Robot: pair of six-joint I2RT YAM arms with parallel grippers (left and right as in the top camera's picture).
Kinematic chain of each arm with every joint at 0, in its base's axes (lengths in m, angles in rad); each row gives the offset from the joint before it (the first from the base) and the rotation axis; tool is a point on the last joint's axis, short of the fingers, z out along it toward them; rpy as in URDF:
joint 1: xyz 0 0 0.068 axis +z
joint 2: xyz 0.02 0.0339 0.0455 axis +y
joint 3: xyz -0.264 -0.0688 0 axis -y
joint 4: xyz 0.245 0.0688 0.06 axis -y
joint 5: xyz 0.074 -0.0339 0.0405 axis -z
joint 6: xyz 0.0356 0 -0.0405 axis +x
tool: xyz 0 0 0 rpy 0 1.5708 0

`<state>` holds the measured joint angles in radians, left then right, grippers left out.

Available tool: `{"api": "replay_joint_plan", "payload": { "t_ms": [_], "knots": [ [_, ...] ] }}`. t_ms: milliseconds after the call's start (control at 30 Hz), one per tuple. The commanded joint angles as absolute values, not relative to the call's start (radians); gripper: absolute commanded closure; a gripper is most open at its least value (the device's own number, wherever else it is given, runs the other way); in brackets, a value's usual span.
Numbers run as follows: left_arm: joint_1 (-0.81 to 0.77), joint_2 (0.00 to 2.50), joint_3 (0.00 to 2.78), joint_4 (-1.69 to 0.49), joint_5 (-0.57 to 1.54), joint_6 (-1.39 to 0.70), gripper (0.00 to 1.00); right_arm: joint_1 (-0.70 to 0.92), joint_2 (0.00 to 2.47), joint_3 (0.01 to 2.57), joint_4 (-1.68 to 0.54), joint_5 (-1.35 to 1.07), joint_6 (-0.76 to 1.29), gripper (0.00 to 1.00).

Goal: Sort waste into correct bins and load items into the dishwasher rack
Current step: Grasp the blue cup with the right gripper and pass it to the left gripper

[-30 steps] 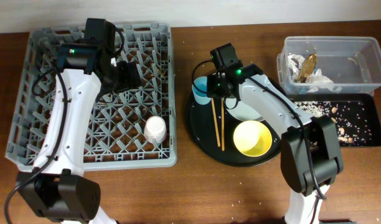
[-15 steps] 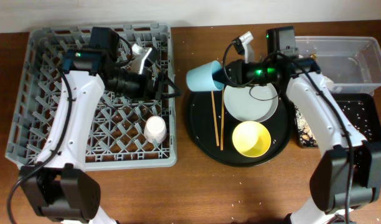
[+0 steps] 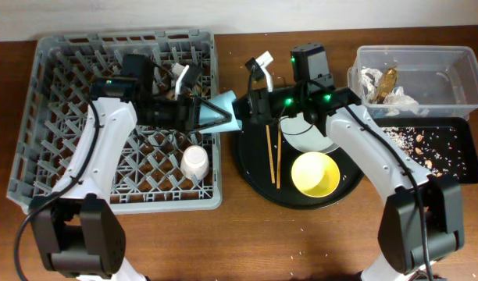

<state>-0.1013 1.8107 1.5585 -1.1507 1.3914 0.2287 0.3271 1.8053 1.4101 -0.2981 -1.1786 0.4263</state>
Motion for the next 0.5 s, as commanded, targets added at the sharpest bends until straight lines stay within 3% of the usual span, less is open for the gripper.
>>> {"api": "replay_joint_plan", "payload": {
  "t_ms": [0, 367, 467],
  "knots": [
    [-0.105, 1.816, 1.552, -1.164, 1.43, 0.241, 0.17, 0.326, 1.808, 1.412, -0.199, -1.071, 0.568, 0.96],
    [-0.059, 1.816, 1.552, -1.163, 1.551, 0.241, 0.17, 0.305, 1.808, 1.412, -0.213, -1.071, 0.585, 0.96],
    [-0.047, 1.816, 1.552, -1.163, 1.574, 0.24, 0.07, 0.294, 1.808, 1.412, -0.212, -1.071, 0.598, 0.96]
  ]
}}
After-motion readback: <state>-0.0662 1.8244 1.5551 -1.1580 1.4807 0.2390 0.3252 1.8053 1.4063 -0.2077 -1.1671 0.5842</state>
